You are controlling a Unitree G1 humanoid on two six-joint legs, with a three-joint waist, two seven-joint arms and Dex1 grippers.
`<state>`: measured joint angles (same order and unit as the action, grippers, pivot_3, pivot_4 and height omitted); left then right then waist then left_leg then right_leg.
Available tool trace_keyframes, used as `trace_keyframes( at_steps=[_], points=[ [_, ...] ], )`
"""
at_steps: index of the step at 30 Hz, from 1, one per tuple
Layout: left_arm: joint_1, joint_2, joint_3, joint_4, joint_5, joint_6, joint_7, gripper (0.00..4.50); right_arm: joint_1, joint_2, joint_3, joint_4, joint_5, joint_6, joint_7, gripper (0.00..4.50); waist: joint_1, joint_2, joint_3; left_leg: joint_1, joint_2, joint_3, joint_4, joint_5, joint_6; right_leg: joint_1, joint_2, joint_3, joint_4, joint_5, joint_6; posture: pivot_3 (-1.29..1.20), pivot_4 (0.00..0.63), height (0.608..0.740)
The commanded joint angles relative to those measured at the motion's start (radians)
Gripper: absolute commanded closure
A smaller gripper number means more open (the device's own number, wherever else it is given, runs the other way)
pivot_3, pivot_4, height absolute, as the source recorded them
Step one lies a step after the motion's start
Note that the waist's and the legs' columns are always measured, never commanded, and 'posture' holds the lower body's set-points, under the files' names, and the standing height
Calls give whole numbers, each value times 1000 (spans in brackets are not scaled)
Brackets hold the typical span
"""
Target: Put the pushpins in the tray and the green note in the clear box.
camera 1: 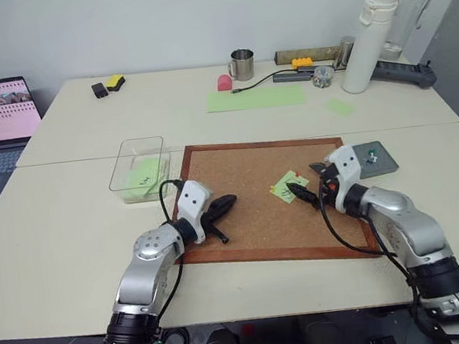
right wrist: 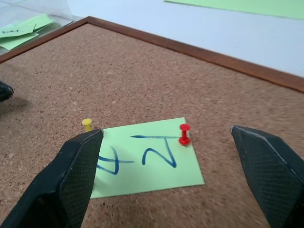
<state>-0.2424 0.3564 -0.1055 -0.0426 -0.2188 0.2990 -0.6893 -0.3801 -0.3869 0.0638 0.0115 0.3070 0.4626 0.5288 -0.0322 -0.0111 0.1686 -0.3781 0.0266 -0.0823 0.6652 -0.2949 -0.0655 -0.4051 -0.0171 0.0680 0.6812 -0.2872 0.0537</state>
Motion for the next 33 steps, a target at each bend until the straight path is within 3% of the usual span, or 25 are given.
trace_keyframes(
  at_steps=[1,5,7,28,33],
  points=[
    [9,9,-29,-10,26,28,8,4430,-59,24,0,64,-18,-49,18,0,0,0,0,0,0,0,0,0,0,0,0,0,0,0,0,0,150,740],
    [21,8,-51,-14,42,47,15,4430,-105,43,3,164,-37,-71,37,0,-1,2,-2,1,0,0,0,0,0,0,0,0,0,0,0,0,150,740],
    [23,7,-51,-20,37,53,13,4500,-120,49,0,193,-42,-80,45,286,0,3,-3,1,0,1,0,0,0,0,0,0,0,0,0,0,150,740],
    [-6,38,-63,-14,45,65,-23,4500,-144,34,-26,203,-73,-149,115,4413,-1,3,-3,1,0,1,0,0,0,0,0,1,0,0,0,0,150,740],
    [-8,43,-65,-17,45,76,-28,4500,-121,60,-88,73,23,-99,111,4488,-1,3,-3,1,0,1,-1,0,0,0,0,1,0,0,0,0,150,740]
  ],
)
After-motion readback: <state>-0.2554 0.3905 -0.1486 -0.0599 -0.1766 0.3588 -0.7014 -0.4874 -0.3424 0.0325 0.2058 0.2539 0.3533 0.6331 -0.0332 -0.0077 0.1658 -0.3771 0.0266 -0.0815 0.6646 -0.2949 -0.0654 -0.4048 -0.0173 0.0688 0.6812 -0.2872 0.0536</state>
